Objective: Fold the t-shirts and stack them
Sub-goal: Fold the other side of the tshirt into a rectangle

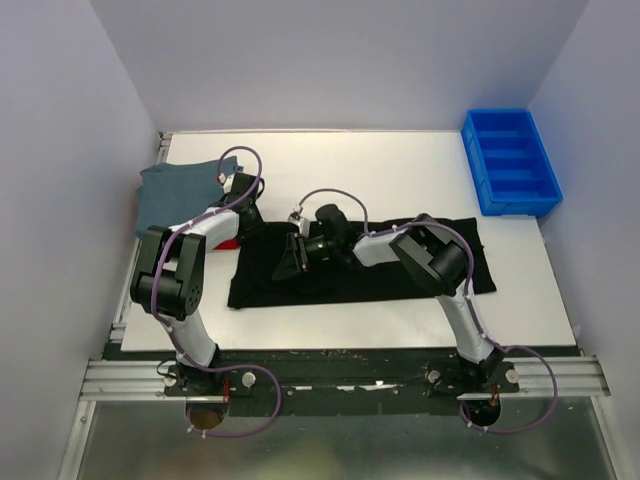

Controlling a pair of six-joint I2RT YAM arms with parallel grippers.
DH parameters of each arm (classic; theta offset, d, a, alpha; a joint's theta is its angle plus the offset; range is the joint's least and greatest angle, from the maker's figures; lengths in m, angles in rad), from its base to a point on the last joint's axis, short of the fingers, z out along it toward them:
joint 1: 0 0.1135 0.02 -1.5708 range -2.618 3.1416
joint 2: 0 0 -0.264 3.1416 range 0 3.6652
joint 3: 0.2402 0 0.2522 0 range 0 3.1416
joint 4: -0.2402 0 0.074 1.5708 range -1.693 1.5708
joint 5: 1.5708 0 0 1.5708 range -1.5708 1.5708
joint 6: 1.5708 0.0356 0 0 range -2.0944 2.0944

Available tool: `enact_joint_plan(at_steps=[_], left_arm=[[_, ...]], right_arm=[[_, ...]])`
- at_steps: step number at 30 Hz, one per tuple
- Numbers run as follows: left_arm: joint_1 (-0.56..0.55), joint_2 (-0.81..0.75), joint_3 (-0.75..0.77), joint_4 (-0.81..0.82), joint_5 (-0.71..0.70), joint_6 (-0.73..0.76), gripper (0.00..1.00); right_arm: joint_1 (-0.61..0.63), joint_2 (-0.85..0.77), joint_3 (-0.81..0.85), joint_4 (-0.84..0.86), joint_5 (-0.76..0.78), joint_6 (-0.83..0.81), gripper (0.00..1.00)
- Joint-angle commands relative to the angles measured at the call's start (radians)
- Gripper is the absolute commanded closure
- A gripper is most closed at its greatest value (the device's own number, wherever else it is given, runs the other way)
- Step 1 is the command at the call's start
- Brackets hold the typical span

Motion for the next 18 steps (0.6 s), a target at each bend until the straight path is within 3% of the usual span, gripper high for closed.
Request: enact_joint_plan(at_steps=[1, 5, 10, 14, 18], left_arm=[[0.012, 0.021, 0.026, -0.005, -0.003, 0.016, 0.93], [0.012, 0.016, 0.024, -0.004, -0.007, 0.016, 0.93], [0.013, 0.014, 0.023, -0.005, -0.015, 0.018, 0.93], [0.015, 0.010, 0.023, -0.007, -0.014, 0.018, 0.93], [0.015, 0.004, 0.024, -0.008, -0.013, 0.018, 0.93]], right_arm=[[0.043, -0.096, -0.173, 0.148, -0.045, 0.050, 0.48], [0.077, -0.234, -0.348, 0.205, -0.033, 0.070, 0.48], [0.097, -0.371, -0.453, 0.191, -0.021, 0.085, 0.47], [0.097, -0.440, -0.417, 0.026, 0.011, -0.002, 0.47], [0.097, -0.405, -0.269, -0.184, 0.071, -0.116, 0.46]])
